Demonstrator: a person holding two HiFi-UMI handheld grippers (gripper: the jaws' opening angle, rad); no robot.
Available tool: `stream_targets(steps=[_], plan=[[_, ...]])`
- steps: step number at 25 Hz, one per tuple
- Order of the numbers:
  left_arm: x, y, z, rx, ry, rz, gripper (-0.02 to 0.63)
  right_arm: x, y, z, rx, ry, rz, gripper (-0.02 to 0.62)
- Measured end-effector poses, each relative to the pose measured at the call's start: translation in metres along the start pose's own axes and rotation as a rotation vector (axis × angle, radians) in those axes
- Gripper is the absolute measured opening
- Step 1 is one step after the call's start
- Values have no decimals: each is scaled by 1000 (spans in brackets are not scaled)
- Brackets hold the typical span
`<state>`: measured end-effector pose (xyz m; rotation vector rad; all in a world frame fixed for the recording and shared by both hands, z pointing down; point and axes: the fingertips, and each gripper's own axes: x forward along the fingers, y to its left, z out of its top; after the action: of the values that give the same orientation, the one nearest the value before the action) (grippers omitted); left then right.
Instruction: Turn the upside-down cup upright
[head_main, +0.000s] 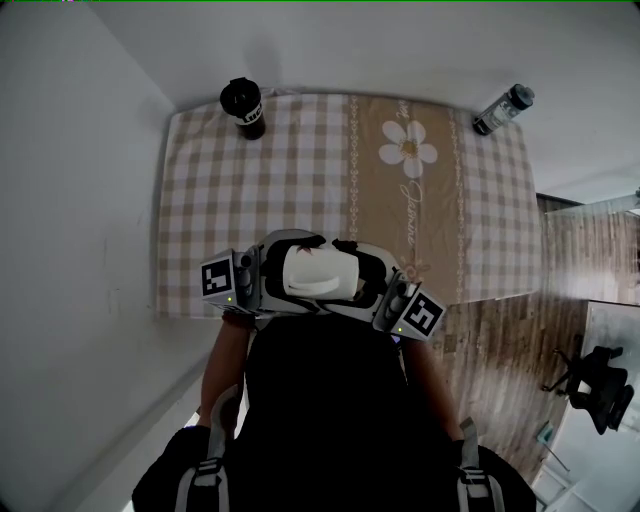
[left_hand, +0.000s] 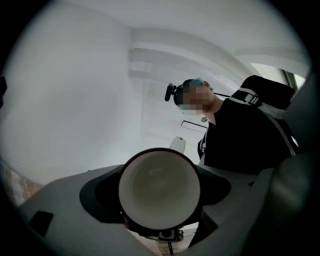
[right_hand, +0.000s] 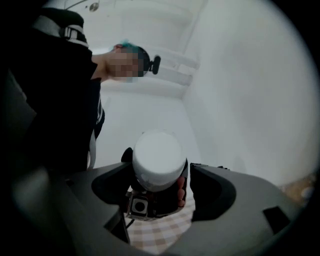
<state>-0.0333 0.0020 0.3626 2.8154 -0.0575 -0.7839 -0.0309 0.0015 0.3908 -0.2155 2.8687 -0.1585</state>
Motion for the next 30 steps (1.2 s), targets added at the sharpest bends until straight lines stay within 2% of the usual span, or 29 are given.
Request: stream_targets(steps=[2,5,11,14,17,20,25,30], plan=[[0,2,-1,6,-9,9,425,1,0,5,72,-64,10,364],[1,3,-1,32,-10,31,425,2,-1,11,126,-114,14,347],[3,2,7,176,-29,98,425,-1,-8,13,278,-199,17,333],[5,2,5,187,-20,103,425,-3,-10,14,386,-263,35,328],[4,3,2,195,-8,115,425,-4,-12,15,442,-283,37,328],[3,6,-3,215,39,133,425,-3,-15,13,456,-263,32,330],[3,15,-25,291,209,173,425,-4,-24,7,461,-224,-13,348],[5,13,-31,316,258,182,426,-6,-21,11,422,-224,-55,350]])
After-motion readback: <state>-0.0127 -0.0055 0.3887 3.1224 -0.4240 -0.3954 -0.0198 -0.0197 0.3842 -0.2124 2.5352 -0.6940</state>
